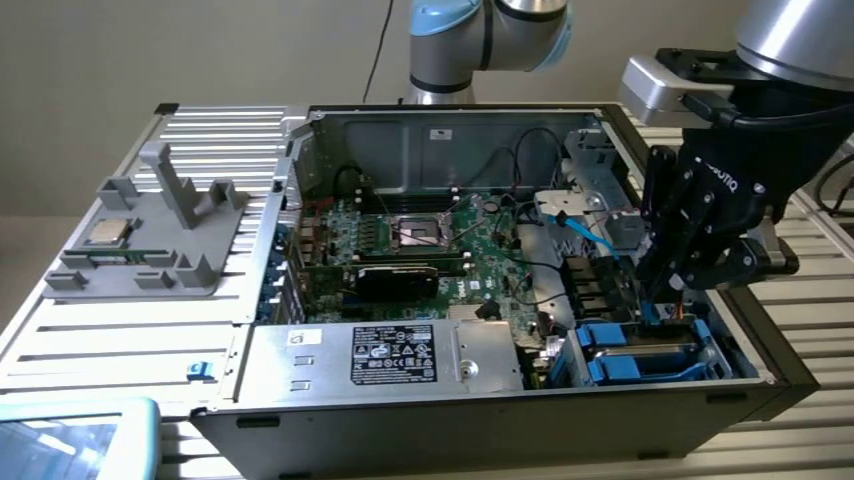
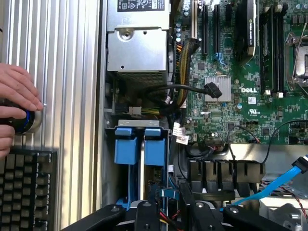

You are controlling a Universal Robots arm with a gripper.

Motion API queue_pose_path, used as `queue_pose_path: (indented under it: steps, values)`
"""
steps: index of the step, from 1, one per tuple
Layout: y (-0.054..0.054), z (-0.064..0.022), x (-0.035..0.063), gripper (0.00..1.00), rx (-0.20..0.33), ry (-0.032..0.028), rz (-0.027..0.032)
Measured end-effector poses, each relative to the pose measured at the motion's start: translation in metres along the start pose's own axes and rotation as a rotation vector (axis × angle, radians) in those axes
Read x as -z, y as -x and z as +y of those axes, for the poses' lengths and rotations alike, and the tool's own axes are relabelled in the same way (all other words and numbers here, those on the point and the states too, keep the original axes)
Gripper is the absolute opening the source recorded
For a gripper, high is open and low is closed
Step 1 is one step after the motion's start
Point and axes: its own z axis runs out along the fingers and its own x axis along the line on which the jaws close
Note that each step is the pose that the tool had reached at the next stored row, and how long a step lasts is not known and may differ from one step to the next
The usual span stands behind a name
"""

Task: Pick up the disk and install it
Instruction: 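Insert the second disk wire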

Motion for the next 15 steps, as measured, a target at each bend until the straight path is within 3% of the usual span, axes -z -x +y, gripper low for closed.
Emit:
queue_pose_path:
  steps: [15]
  values:
    - [0.0007, -0.0005, 0.0001, 0.30, 0.000, 0.0005, 0.0004]
